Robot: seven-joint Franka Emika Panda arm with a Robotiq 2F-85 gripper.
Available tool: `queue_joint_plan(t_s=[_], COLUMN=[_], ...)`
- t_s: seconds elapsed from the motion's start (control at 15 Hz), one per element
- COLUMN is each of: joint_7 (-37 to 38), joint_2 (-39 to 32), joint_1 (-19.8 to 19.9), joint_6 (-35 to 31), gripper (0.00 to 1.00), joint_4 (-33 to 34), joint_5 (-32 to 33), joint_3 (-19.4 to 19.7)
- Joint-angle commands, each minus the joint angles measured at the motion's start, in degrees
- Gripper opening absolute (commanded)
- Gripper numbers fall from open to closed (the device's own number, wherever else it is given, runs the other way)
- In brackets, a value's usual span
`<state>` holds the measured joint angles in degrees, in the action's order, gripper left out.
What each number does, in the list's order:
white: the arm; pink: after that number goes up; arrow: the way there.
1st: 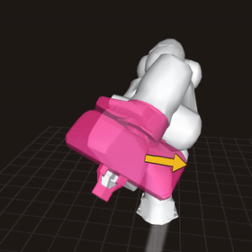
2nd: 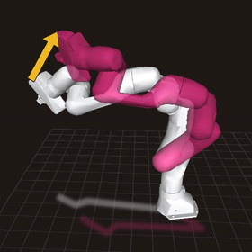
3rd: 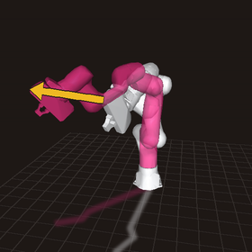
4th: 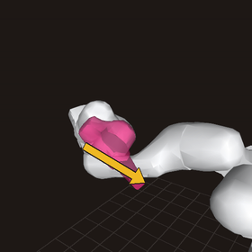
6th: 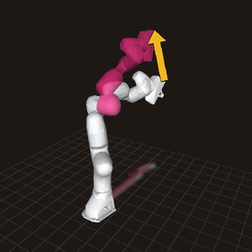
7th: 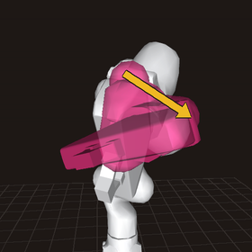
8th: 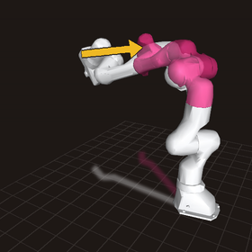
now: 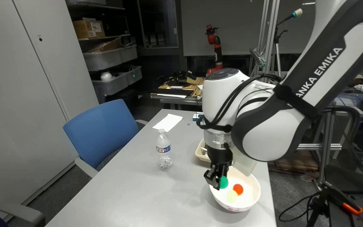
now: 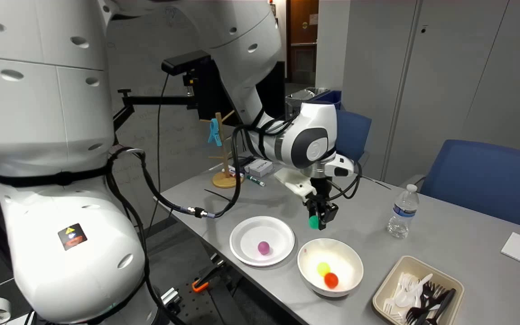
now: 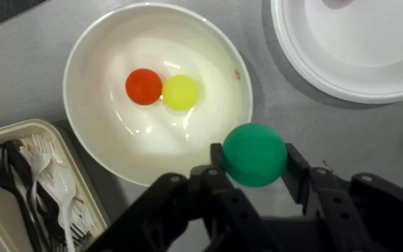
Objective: Move the balls from the plate to the bowl
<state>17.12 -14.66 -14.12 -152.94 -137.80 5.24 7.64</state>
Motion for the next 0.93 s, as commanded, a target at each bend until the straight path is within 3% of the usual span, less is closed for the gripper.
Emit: queue_joint_plan(t_s=[0.0, 0.27, 0.33, 0.87], joint_7=[0.2, -0.8, -0.8, -0.8], joint_2=[0.2, 0.4, 0.4, -4.6], joint_1=[3.2, 4.7, 4.6, 7.7], joint_6=[0.1, 0.1, 0.1, -3.6], gripper=[0.44, 0.44, 0.19, 0.19], joint_4=[0.0, -0.1, -0.2, 0.6], joint_5=[1.0, 0.9, 0.9, -0.4], joint_3=[-2.0, -2.0, -2.2, -1.4])
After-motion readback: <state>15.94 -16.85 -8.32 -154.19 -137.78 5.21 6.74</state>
